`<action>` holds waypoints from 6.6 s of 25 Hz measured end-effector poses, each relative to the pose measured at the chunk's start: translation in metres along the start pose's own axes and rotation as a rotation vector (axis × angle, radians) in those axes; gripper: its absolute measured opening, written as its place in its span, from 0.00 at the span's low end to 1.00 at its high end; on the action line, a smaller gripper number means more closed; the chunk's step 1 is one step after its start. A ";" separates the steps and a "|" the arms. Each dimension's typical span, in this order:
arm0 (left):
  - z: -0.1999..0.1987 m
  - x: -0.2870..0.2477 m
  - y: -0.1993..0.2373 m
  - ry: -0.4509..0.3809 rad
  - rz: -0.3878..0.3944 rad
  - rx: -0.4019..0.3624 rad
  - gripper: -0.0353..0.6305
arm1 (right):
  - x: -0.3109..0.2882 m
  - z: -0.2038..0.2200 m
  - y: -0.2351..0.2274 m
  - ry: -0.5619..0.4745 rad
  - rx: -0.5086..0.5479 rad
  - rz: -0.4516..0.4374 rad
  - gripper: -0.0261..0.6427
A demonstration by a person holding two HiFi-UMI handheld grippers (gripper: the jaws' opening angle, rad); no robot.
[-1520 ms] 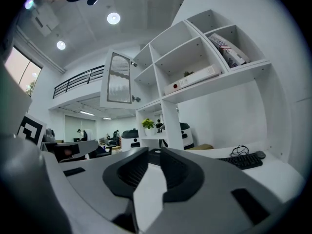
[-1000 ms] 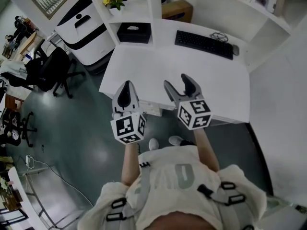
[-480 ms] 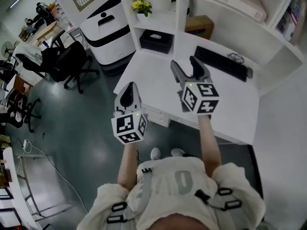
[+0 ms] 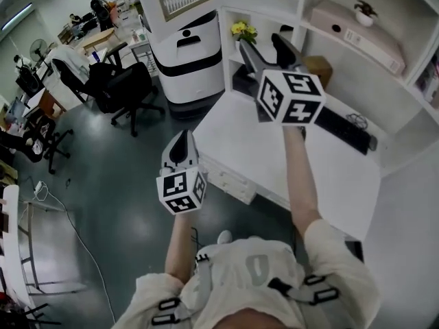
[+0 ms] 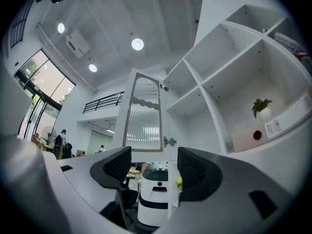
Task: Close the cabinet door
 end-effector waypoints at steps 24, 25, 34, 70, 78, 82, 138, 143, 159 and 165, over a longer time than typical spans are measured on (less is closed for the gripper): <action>0.023 0.094 0.115 0.019 -0.331 0.047 0.06 | -0.162 -0.049 0.194 -0.024 0.164 -0.070 0.46; 0.025 0.097 0.118 0.021 -0.342 0.050 0.06 | -0.164 -0.044 0.197 -0.012 0.168 -0.069 0.46; 0.035 0.113 0.134 0.031 -0.392 0.073 0.06 | -0.178 -0.033 0.207 -0.001 0.168 -0.052 0.46; 0.027 0.068 0.105 0.023 -0.297 0.061 0.06 | -0.152 -0.037 0.186 -0.018 0.264 -0.169 0.37; 0.026 0.038 0.074 0.034 -0.209 0.054 0.06 | -0.130 -0.044 0.161 -0.053 0.351 -0.171 0.35; 0.023 0.025 0.064 0.030 -0.180 0.051 0.06 | -0.121 -0.047 0.149 -0.053 0.352 -0.180 0.33; 0.029 -0.052 -0.025 0.091 0.064 -0.038 0.06 | -0.101 -0.061 -0.085 0.020 0.325 0.176 0.21; 0.028 -0.056 -0.023 0.090 0.066 -0.037 0.06 | -0.105 -0.060 -0.094 0.015 0.346 0.215 0.23; 0.037 -0.070 -0.015 0.112 0.061 -0.014 0.06 | -0.116 -0.058 -0.113 -0.018 0.341 0.305 0.26; 0.040 -0.073 -0.013 0.120 0.057 -0.010 0.06 | -0.122 -0.057 -0.129 -0.012 0.321 0.313 0.32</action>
Point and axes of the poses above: the fingertips, and each gripper's own axes: x backward along the fingers, y to its left, z out of its underside, the point moved 3 cm from there along x, backward along the fingers, and after that the axes turned 7 degrees about z, right-handed, at the moved point
